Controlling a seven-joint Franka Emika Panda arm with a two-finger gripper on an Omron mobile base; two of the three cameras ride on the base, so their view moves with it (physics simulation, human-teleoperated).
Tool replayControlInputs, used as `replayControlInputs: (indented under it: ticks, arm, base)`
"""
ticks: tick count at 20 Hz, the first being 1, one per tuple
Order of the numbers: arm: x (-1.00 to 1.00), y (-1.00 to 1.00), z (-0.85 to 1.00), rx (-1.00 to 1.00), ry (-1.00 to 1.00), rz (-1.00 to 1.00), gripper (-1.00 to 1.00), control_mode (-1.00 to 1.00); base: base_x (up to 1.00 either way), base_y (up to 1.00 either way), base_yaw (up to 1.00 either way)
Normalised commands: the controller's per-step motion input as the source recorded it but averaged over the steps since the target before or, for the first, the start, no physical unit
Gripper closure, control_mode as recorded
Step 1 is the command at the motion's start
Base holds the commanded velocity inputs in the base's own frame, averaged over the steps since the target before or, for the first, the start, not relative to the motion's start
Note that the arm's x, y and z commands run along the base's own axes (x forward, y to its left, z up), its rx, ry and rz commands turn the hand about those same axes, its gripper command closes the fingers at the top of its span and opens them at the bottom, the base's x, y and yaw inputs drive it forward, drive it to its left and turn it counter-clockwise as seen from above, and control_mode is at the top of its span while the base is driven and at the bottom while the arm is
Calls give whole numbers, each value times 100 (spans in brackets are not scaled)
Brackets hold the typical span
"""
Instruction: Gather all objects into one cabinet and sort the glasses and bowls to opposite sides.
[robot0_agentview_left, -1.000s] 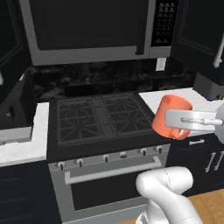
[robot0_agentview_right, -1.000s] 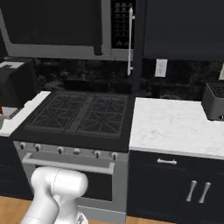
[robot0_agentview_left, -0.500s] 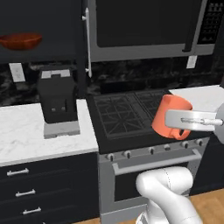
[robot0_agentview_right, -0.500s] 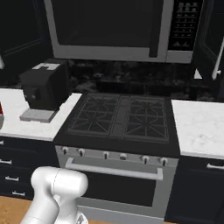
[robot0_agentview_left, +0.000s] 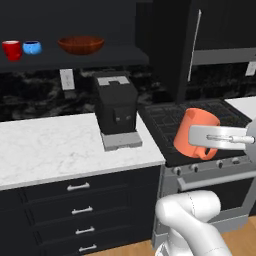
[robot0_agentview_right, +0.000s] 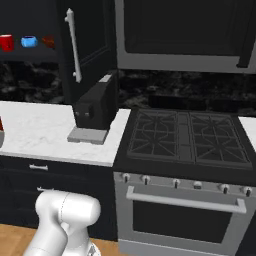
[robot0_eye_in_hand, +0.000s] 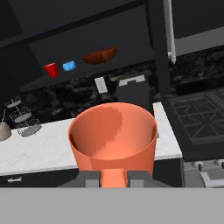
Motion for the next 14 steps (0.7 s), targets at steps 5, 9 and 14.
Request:
replayControlInputs:
  ticks: [5,9,14]
  arm:
    - [0,0,0,0,0,0,100,100]
    - [0,0,0,0,0,0,100,100]
    - [0,0,0,0,0,0,100,100]
  base:
    - [-1,69,0]
    - [5,39,0]
    - [14,40,0]
